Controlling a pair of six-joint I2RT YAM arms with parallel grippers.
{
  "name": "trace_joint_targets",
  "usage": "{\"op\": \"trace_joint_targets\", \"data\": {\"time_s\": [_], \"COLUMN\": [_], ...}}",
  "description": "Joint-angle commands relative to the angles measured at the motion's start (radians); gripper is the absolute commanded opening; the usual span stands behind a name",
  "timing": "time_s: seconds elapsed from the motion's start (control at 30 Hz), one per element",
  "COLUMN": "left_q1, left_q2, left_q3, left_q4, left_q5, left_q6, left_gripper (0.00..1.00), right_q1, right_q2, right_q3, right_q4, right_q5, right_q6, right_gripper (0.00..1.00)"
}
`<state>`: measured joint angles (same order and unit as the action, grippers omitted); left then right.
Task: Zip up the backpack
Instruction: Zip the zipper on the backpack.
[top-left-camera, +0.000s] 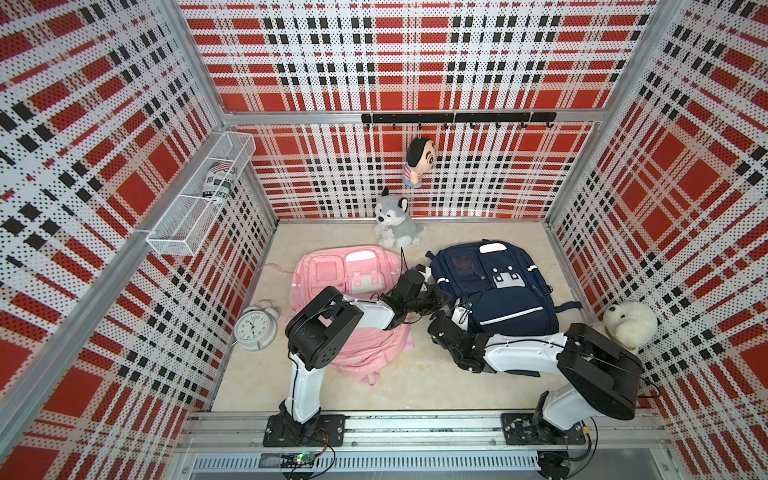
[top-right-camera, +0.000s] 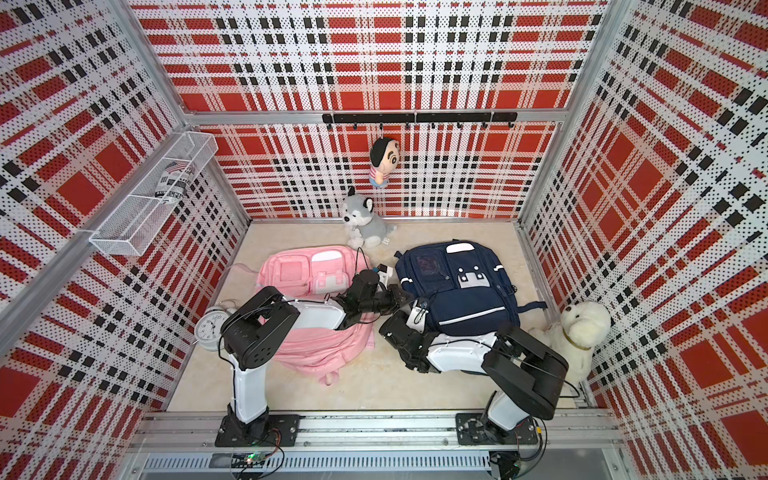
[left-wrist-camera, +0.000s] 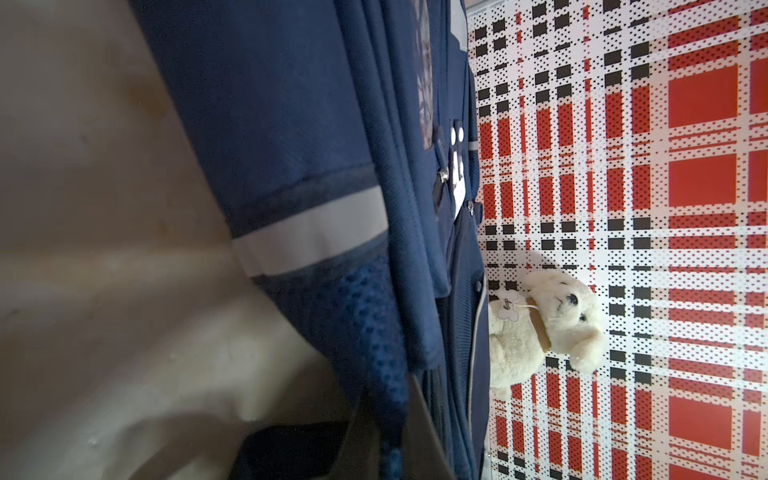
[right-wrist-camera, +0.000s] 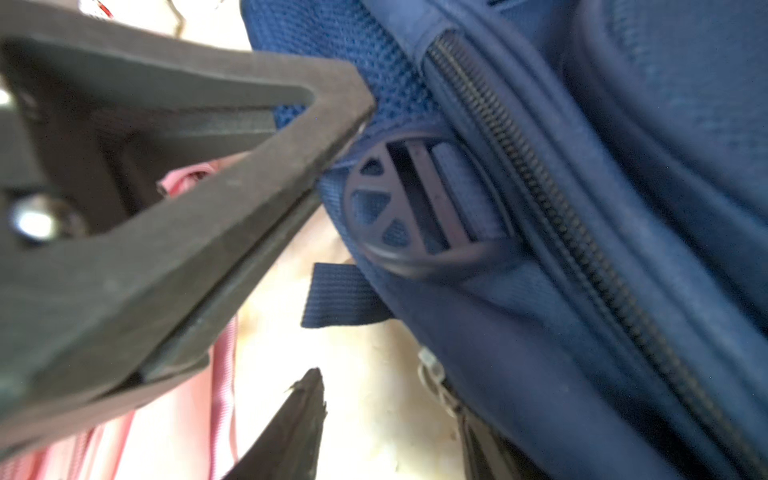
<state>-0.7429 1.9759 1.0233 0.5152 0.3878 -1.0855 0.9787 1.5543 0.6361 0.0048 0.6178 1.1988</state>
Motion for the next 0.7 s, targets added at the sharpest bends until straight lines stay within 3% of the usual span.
{"op": "trace_joint_targets", "data": {"time_s": [0.0, 0.3, 0.4, 0.6, 0.67], "left_q1": [-0.013, -0.019, -0.019, -0.015, -0.009], "left_q2": [-0.082, -0.107, -0.11, -0.099, -0.096], "left_q3": [-0.008, -0.043, -0.051, -0.058, -0.062], "left_q4": [0.089, 0.104, 0.108, 0.112, 0.115], "left_q5": [0.042, 0.047, 0.045, 0.046, 0.046], "left_q6": [-0.013, -0.024, -0.024, -0.027, -0.029], "left_gripper": [0.03, 0.03, 0.03, 0.02, 0.02], "right_q1": [0.012, 0.015, 0.015, 0.015, 0.015], "right_q2": [-0.012, -0.038, -0.04, -0.055, -0.062], "right_q3": [-0.018, -0.015, -0.024, -0.032, -0.032], "right_q4": [-0.008, -0.006, 0.028, 0.072, 0.069], "right_q5": [0.107, 0.199, 0.207, 0.224, 0.226], "right_q6": [0.035, -0.024, -0.057, -0.135, -0.155], "right_gripper": [0.58, 0.58, 0.53, 0.25, 0.12]}}
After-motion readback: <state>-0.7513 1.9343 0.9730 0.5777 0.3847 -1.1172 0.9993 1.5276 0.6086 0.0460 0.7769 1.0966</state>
